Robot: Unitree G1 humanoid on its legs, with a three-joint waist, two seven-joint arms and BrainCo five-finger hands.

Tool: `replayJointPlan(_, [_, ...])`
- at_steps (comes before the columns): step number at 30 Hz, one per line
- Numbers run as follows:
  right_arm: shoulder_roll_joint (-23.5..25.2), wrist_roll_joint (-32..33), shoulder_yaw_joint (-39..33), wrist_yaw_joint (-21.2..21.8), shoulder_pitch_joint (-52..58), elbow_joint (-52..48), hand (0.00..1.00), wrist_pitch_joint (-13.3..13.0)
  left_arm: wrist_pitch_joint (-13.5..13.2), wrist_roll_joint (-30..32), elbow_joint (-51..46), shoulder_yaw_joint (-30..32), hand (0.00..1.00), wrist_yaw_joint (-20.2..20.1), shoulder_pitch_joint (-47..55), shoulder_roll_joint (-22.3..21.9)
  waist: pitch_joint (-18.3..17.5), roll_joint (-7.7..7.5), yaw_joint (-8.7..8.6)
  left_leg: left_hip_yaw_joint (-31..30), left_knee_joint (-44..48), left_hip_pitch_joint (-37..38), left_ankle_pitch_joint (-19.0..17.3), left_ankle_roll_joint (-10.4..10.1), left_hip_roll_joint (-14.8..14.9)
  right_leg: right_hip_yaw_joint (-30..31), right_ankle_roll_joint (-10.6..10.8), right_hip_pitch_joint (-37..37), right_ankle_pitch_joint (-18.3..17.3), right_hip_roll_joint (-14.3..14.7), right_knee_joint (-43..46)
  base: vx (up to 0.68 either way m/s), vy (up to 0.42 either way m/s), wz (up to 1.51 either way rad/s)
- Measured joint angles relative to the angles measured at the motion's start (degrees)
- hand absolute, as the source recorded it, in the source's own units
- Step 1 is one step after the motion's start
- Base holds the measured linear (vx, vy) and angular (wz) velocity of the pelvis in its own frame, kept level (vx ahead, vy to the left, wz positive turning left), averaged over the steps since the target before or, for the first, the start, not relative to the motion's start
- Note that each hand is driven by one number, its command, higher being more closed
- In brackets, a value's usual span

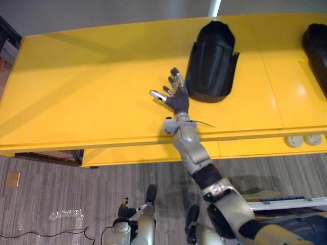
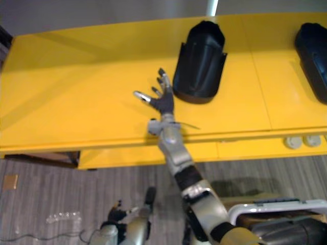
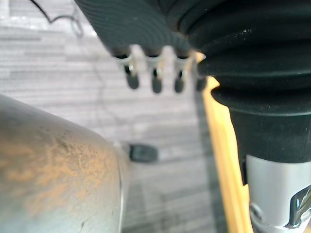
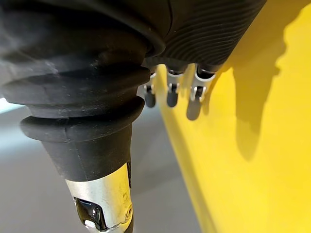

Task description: Walk over and take plastic housings, then place them on the shelf

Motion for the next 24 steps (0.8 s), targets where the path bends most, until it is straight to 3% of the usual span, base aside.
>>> replayJointPlan(6, [0.1, -0.8, 0.1, -0.9, 3.6, -2.7, 0.0, -1.0, 0.5, 0.0, 0.3, -1.4, 0.0, 0.1, -0.2, 0.3, 0.1, -0.16, -0.16, 0.7, 0.0, 0.7, 0.0, 0.0, 0.0, 0.6, 0.2, 0.1, -0.3, -0.2, 0.6, -0.01, -0.006, -0.04])
replayJointPlan(10, [0.2, -0.7, 0.4, -0.9, 5.3, -4.7, 0.0, -1.2, 0.5, 0.0, 0.9, -1.5, 0.0, 0.4, -0.3, 0.9, 0.4, -0.83, -1.42, 0.8, 0.0, 0.8, 0.0, 0.0, 0.0, 0.6, 0.3, 0.0, -0.5, -0.4, 0.9, 0.0, 0.0, 0.0])
replayJointPlan(24, [0.6, 0.3, 1.4, 0.4, 8.7, -8.4, 0.0, -2.0, 0.5, 0.4, 1.1, -1.6, 0.0, 0.4, -0.5, 1.3, 0.6, -1.5, -1.85, 1.2, 0.0, 1.0, -0.2, 0.2, -0.1, 1.0, 0.4, 0.0, -0.4, -0.6, 0.7, 0.0, 0.0, -0.01])
